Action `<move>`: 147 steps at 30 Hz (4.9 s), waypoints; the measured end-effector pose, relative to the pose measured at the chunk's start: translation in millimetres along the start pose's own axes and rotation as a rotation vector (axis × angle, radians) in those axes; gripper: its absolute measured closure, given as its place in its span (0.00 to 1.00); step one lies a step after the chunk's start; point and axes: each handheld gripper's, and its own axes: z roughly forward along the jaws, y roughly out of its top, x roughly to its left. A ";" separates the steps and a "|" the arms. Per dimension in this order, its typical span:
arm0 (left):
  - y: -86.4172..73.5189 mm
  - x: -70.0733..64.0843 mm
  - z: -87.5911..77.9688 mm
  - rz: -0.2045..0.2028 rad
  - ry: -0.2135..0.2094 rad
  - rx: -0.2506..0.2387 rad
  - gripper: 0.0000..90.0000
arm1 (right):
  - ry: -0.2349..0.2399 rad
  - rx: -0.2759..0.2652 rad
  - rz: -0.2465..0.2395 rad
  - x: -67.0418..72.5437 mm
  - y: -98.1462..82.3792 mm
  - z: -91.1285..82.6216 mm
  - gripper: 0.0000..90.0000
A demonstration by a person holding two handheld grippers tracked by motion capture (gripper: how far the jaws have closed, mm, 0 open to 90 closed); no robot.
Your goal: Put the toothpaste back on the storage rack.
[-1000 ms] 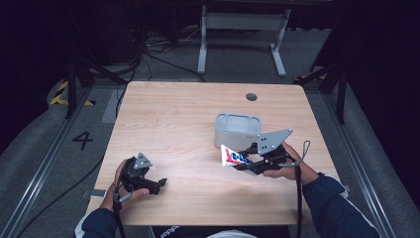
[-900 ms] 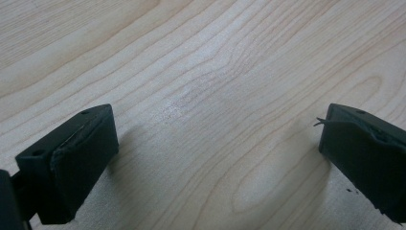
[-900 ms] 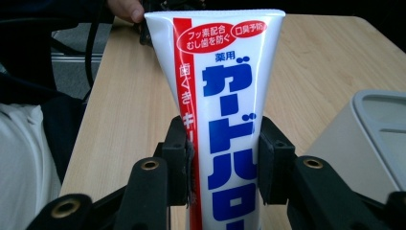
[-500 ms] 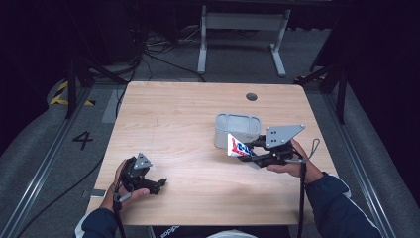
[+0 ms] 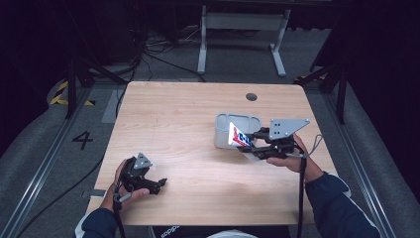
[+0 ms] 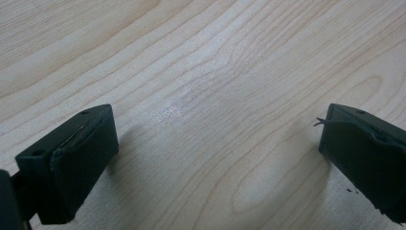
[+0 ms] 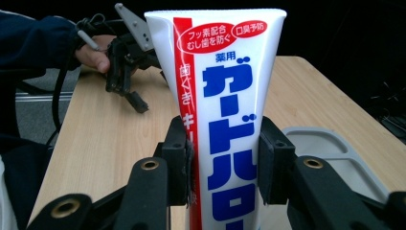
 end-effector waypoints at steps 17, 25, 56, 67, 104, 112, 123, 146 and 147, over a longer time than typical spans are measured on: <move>-0.1 -0.3 0.0 -0.004 0.001 -0.001 0.00 | -0.069 0.004 0.009 -18.1 16.5 8.9 0.71; 0.0 0.0 0.0 0.000 0.000 0.000 0.00 | -0.099 0.010 0.028 -36.1 26.9 13.5 0.71; 0.2 0.2 -0.1 0.003 0.000 0.000 0.00 | -0.129 0.021 0.074 -79.3 28.7 46.4 0.71; 0.0 -0.2 0.0 -0.003 -0.001 -0.001 0.00 | -0.128 0.058 0.091 -89.8 17.4 59.6 0.70; 0.0 0.0 0.0 0.001 0.001 0.000 0.00 | -0.133 0.187 0.098 -91.0 -19.1 47.8 0.68; 0.0 0.0 -0.1 0.001 0.001 0.000 0.00 | -0.137 0.228 0.093 -90.0 -23.3 41.3 0.68; 0.0 0.0 -0.1 0.001 0.001 0.000 0.00 | -0.140 0.244 0.089 -87.3 -27.8 35.1 0.67; 0.0 0.0 0.0 0.000 0.000 0.000 0.00 | -0.147 0.257 0.083 -83.8 -29.7 33.7 0.66; 0.0 0.0 0.0 0.001 0.000 0.000 0.00 | -0.148 0.259 0.080 -83.3 -29.3 33.6 0.65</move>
